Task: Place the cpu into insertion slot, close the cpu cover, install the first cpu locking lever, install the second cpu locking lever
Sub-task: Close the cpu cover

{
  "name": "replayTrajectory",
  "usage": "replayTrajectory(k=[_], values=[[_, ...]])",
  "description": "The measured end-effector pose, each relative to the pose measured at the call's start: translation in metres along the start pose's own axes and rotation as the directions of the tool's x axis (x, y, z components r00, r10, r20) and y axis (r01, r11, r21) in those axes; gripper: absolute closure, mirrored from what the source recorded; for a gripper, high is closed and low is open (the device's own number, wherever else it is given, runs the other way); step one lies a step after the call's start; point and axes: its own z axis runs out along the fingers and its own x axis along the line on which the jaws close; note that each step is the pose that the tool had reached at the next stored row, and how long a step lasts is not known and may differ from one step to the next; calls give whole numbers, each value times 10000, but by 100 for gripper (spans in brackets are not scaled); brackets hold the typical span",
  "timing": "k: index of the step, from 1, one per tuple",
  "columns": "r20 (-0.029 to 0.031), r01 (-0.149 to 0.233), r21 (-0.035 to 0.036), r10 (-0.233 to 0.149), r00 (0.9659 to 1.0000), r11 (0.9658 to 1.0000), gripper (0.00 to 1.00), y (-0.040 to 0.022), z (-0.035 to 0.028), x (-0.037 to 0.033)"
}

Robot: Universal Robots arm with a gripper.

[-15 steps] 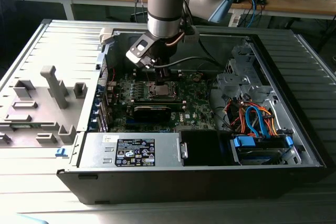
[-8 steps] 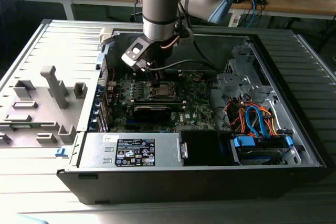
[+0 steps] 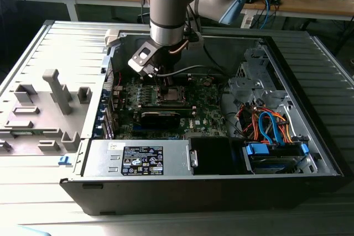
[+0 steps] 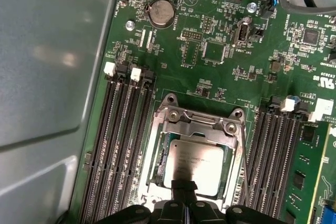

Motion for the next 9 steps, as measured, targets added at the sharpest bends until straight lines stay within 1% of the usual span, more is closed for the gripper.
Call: replayTrajectory(k=[4, 6, 9], values=[[5, 1, 5, -1, 10000, 10000, 89, -6, 31, 0], [4, 0, 4, 0, 10000, 10000, 89, -6, 35, 1], [-18, -2, -3, 2, 10000, 10000, 89, -6, 37, 1]])
